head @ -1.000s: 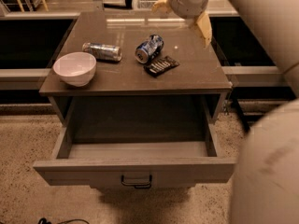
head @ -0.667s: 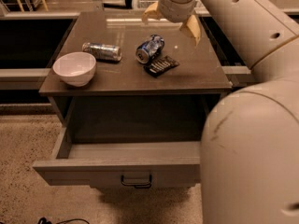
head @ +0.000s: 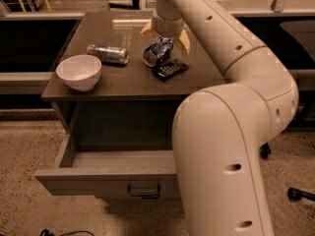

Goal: Place pepsi can into top drawer

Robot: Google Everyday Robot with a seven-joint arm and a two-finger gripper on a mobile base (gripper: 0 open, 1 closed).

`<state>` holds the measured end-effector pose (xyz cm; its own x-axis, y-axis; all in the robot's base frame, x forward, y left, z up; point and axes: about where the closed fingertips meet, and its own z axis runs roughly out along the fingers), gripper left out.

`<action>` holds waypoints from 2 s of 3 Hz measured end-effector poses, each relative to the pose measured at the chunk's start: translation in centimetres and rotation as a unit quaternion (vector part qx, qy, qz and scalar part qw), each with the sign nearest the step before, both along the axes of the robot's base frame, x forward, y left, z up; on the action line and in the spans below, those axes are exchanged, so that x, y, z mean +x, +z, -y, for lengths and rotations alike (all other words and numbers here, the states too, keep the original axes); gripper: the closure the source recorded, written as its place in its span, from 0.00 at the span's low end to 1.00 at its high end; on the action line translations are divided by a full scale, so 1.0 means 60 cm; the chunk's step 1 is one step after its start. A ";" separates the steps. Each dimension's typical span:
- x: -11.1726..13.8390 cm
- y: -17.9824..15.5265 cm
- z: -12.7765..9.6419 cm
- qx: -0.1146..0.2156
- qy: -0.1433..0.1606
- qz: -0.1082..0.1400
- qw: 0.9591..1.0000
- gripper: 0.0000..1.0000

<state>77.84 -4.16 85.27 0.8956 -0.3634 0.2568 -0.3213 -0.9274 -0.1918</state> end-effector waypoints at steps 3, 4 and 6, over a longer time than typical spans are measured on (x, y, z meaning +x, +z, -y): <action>0.025 -0.017 -0.020 0.000 -0.057 -0.024 0.998 0.93; 0.016 0.062 0.031 -0.023 -0.198 0.008 0.980 1.00; -0.120 0.050 0.105 0.115 -0.354 -0.101 0.923 1.00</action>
Offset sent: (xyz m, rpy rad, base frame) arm 0.0254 0.0168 -0.0191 0.0061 0.0478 -0.0050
